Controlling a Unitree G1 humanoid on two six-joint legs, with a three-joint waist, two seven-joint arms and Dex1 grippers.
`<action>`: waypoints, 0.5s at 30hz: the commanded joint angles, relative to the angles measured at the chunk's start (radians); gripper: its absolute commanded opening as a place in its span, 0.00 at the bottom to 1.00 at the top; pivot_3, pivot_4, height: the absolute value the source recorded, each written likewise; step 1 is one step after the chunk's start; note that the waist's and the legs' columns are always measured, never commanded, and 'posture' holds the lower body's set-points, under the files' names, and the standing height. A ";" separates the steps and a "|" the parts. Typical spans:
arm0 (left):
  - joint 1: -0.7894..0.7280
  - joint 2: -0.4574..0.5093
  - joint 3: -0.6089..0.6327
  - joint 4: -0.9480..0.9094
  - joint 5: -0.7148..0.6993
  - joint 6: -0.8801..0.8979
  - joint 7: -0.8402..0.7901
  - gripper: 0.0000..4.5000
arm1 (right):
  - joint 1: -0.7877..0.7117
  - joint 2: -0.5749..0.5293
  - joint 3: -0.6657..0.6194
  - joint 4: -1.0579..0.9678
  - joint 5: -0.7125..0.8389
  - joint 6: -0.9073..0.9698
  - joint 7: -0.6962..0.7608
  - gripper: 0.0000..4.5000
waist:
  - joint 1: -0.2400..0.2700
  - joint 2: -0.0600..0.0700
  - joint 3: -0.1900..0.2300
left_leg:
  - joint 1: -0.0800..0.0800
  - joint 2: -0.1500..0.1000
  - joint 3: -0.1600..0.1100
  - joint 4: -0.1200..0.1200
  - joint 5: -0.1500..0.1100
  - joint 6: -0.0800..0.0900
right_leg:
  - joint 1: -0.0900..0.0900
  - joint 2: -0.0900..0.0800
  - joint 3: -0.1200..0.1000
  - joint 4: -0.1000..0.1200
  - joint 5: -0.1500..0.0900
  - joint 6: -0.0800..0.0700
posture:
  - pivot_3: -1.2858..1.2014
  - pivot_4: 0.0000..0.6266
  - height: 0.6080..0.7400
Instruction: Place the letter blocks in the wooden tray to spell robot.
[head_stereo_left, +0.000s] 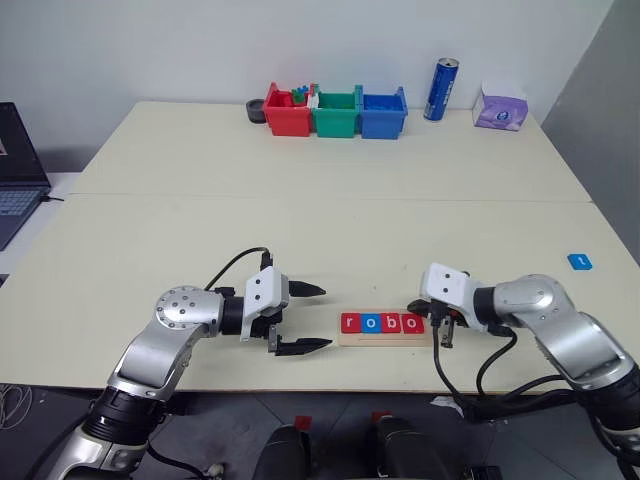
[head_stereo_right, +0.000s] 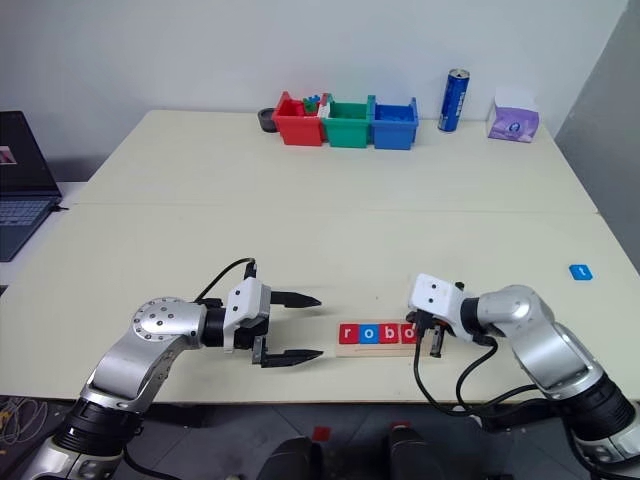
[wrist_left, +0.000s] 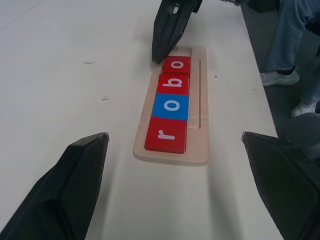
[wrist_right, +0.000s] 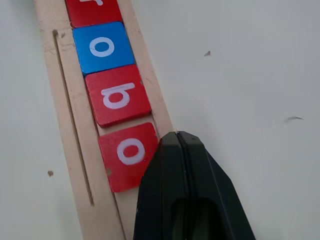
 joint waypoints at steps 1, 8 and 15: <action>-0.002 0.006 0.012 -0.025 -0.013 -0.014 -0.002 1.00 | 0.037 -0.053 -0.056 -0.068 0.029 0.013 0.028 0.00 | 0.000 0.000 0.000 | 0.000 0.000 0.000 0.000 0.000 0.000 | 0.000 0.000 0.000 0.000 0.000 0.000 | 0.52 0.24 1.00; 0.020 0.014 0.017 0.027 -0.002 -0.069 -0.022 1.00 | 0.110 -0.119 -0.074 -0.087 0.038 0.012 0.035 0.00 | 0.000 0.000 0.000 | 0.000 0.000 0.001 0.000 0.000 0.000 | 0.000 0.000 0.000 0.000 -0.001 0.002 | 0.52 0.24 1.00; 0.025 0.010 0.010 0.046 0.004 -0.095 -0.024 1.00 | 0.107 -0.094 -0.031 -0.069 0.035 -0.001 0.024 0.00 | -0.001 0.000 0.000 | 0.000 0.000 0.001 0.000 0.000 0.000 | 0.000 0.000 0.000 0.000 -0.001 0.002 | 0.52 0.24 1.00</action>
